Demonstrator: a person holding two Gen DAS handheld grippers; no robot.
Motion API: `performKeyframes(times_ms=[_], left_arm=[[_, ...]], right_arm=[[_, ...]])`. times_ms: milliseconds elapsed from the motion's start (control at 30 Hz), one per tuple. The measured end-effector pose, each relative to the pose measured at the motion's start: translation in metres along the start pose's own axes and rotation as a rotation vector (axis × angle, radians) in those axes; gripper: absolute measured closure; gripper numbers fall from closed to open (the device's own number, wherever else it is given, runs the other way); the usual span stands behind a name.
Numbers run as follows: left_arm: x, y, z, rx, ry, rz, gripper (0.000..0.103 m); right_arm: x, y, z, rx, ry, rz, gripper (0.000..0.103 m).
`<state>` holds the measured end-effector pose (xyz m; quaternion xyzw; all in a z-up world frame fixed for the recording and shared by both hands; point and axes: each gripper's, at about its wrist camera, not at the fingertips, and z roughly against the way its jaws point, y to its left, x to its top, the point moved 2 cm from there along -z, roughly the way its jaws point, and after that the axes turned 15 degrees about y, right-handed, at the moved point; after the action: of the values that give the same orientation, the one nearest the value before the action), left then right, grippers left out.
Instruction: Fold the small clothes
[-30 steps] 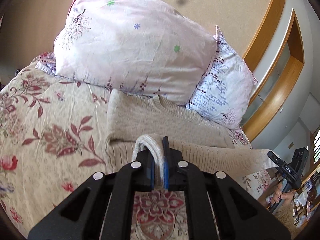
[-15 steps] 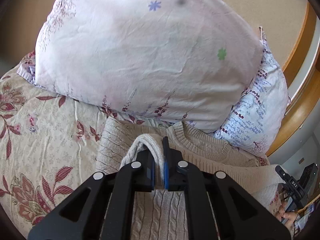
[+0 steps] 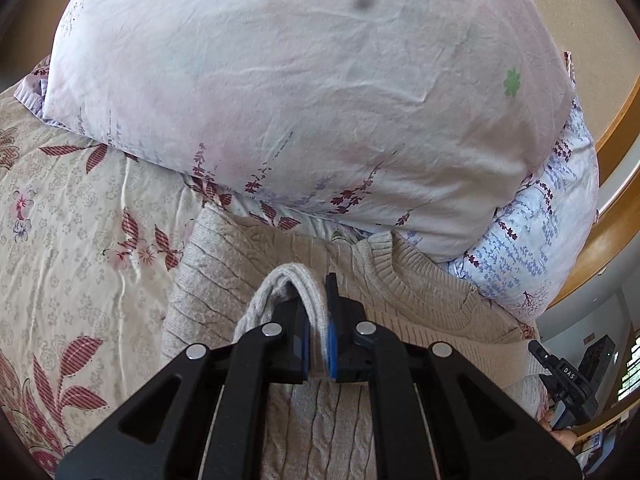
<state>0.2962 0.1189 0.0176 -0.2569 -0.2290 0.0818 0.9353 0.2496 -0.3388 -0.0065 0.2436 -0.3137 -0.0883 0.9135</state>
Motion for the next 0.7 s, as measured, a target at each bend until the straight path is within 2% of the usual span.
performKeyframes(times_ms=[133,200,267,333,400,467,567,700], left_arm=[[0.004,0.008,-0.009,-0.029,0.023,0.048,0.096],[0.005,0.011,-0.013,-0.043,0.033,0.071,0.095],[0.006,0.011,-0.015,-0.054,0.037,0.083,0.092],[0.006,0.010,-0.015,-0.075,0.037,0.084,0.079],[0.007,0.007,-0.010,-0.099,0.025,0.080,0.058],[0.007,0.002,-0.001,-0.093,0.000,0.062,0.046],[0.003,-0.004,0.016,-0.054,-0.030,0.005,0.045],[-0.011,0.001,0.030,0.021,-0.028,-0.060,0.047]], right_arm=[[0.006,-0.008,-0.011,0.032,0.031,-0.067,0.094],[0.010,-0.014,-0.017,0.065,0.050,-0.111,0.086],[0.013,-0.018,-0.018,0.111,0.046,-0.149,0.055],[0.016,-0.019,-0.012,0.115,0.001,-0.161,0.037],[0.017,-0.019,-0.004,0.121,-0.030,-0.154,0.037],[0.014,-0.020,0.006,0.109,-0.047,-0.134,0.037],[0.003,-0.023,0.021,0.014,-0.055,-0.083,0.042],[-0.020,-0.036,0.038,-0.065,-0.024,-0.040,0.050]])
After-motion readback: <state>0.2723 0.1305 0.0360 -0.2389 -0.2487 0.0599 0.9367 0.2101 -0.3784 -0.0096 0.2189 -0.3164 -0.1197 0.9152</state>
